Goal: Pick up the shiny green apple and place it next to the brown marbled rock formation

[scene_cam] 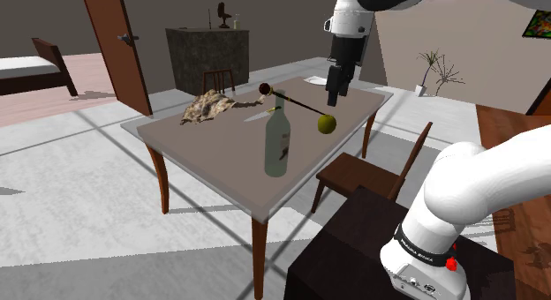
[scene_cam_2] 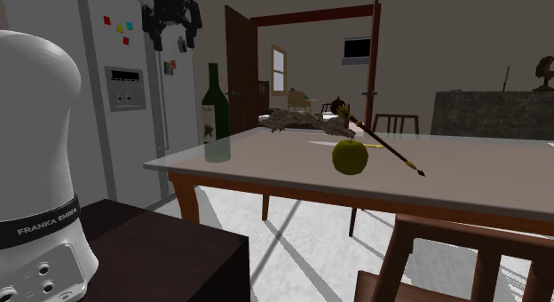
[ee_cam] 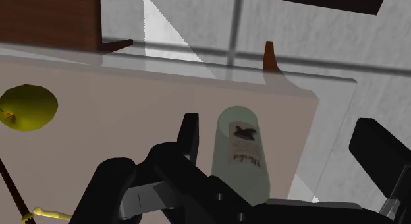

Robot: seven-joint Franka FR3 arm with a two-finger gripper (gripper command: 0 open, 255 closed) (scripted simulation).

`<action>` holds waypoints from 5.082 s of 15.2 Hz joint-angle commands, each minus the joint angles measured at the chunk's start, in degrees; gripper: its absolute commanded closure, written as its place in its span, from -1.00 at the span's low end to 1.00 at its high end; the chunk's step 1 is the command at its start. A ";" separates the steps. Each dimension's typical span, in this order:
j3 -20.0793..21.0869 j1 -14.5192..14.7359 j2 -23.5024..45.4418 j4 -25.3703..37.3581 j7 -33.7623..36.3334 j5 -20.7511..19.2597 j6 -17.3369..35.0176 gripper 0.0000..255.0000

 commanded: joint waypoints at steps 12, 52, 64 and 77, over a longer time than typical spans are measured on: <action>-11.63 -4.10 12.68 1.50 -12.06 -4.93 12.79 -1.00; -25.74 -17.82 70.88 41.92 -47.06 18.28 27.60 -1.00; -25.74 -17.82 70.88 41.93 -47.06 18.28 27.59 1.00; -26.70 -17.60 67.85 46.85 -45.47 16.39 19.98 1.00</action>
